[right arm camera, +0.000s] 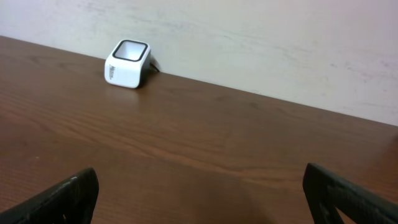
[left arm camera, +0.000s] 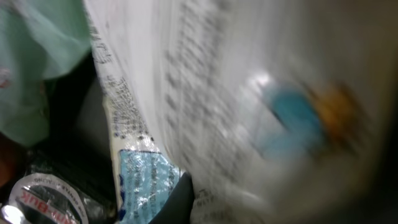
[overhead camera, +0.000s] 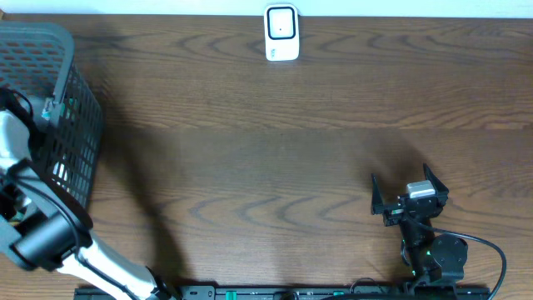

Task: Scan the item barcode
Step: 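Lift the white bag out and carry it toward the scanner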

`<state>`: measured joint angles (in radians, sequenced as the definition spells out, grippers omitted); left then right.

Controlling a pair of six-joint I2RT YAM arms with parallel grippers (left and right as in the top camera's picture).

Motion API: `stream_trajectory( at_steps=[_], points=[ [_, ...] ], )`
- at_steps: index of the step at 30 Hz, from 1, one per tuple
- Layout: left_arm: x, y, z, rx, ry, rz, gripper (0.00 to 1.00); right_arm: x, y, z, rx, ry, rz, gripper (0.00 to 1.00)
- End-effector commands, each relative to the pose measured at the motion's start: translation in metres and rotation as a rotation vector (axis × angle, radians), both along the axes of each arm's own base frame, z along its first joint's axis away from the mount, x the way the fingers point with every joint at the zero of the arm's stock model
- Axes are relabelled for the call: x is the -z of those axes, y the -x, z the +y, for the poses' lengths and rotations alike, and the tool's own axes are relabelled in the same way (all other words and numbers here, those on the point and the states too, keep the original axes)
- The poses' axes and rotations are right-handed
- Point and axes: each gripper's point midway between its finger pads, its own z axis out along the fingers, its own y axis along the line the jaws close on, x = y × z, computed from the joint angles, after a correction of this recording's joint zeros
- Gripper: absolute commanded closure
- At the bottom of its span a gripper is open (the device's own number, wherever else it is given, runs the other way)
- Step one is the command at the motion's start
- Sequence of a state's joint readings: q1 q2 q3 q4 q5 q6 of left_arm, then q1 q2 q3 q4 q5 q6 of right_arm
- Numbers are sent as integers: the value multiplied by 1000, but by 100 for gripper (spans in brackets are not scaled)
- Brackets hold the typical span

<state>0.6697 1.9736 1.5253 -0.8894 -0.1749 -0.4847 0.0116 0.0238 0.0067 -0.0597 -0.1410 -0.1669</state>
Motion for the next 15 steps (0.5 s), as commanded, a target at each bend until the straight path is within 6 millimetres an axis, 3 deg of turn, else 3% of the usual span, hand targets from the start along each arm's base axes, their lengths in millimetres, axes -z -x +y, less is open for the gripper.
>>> stream_trajectory(
  at_steps=[1, 4, 8, 15],
  points=[
    [-74, -23, 6, -55, -84, -261, 92, 0, 1, 2, -9, 3, -1, 1],
    [-120, -35, 4, -23, -136, -413, 93, 0, 1, 2, -9, 3, -1, 1],
    [-171, -33, 0, -3, -220, -529, 93, 0, 1, 2, -9, 3, -1, 1],
    [-238, -26, -17, 39, -297, -704, 92, 0, 1, 2, -9, 3, -1, 1]
  ],
)
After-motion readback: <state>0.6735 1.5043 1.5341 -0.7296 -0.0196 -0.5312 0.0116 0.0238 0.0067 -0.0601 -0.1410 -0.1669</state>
